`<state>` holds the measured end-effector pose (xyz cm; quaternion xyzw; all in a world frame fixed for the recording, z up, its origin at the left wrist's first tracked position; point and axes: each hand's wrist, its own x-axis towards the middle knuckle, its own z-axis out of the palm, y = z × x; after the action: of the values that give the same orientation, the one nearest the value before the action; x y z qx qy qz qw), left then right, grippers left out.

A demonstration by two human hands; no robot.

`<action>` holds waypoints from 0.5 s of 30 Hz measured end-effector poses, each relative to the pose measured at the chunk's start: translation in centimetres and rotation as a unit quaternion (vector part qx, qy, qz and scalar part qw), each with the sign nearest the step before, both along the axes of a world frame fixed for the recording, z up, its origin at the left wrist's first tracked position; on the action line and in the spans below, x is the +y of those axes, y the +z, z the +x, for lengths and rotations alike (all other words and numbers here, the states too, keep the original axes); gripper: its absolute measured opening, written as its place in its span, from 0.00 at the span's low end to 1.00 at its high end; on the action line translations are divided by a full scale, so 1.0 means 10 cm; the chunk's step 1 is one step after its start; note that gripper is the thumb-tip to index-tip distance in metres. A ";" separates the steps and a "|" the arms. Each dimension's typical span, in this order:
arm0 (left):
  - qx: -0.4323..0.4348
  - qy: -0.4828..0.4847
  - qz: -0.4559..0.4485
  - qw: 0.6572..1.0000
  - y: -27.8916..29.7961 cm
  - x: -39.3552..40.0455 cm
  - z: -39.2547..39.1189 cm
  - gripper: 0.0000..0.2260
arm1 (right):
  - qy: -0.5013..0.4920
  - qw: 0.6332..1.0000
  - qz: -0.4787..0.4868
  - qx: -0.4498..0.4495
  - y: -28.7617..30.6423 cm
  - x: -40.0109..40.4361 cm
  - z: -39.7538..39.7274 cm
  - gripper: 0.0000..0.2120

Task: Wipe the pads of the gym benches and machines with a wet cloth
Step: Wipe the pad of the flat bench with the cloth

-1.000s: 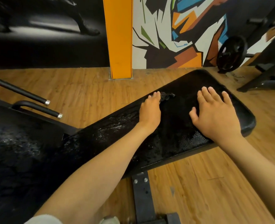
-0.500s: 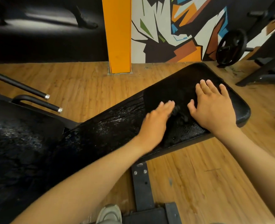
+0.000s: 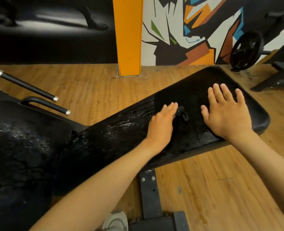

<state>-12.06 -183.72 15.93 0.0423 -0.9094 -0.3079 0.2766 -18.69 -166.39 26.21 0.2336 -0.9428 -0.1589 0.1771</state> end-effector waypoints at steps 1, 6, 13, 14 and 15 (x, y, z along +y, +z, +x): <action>-0.016 0.012 0.012 1.000 0.04 -0.09 -0.22 0.24 | -0.002 1.000 0.003 -0.003 0.00 0.00 0.00 0.38; -0.018 0.052 0.025 0.998 0.12 -0.11 -0.48 0.25 | -0.001 1.000 0.012 0.000 -0.02 0.00 -0.02 0.38; 0.016 -0.030 -0.011 0.999 -0.02 -0.27 -0.33 0.26 | -0.001 1.000 0.009 0.010 -0.06 0.00 -0.04 0.37; 0.000 -0.021 -0.005 1.000 0.01 -0.37 -0.52 0.25 | 0.000 1.000 0.010 0.011 -0.06 0.00 -0.04 0.36; -0.013 -0.012 0.012 1.000 0.04 -0.46 -0.70 0.25 | 0.002 1.000 0.010 0.012 -0.06 0.00 -0.04 0.36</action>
<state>-19.06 -188.31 16.36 0.0387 -0.9096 -0.3212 0.2605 -19.08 -166.36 25.59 0.2354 -0.9384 -0.1704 0.1867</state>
